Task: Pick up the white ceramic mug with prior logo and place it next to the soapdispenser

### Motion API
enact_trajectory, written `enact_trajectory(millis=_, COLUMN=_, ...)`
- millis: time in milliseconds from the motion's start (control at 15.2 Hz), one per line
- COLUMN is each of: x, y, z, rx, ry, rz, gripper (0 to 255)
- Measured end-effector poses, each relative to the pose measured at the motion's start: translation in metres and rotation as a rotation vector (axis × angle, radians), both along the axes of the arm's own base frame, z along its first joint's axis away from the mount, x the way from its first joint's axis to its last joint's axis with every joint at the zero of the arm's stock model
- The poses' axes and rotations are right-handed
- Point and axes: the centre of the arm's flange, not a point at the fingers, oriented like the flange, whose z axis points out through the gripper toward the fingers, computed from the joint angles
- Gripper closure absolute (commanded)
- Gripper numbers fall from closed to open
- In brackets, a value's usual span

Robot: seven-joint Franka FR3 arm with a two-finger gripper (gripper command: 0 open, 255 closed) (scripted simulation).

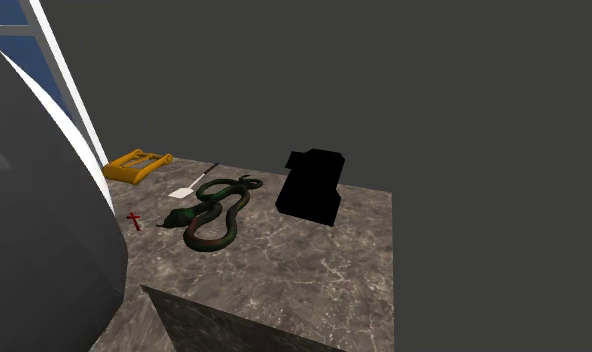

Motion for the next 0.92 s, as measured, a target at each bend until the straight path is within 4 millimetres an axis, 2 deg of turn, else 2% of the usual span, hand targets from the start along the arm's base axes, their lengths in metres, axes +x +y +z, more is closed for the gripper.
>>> enact_trajectory(millis=264, x=-0.023, y=0.044, z=-0.001, rx=-0.001, ry=0.000, rz=0.000, gripper=255)
enact_trajectory(millis=396, x=-0.032, y=0.074, z=0.003, rx=0.000, ry=0.000, rz=0.001, gripper=255)
enact_trajectory(millis=528, x=-0.042, y=0.093, z=-0.005, rx=0.000, ry=0.000, rz=0.000, gripper=255)
enact_trajectory(millis=924, x=-0.045, y=0.101, z=-0.033, rx=0.000, ry=0.000, rz=-0.001, gripper=255)
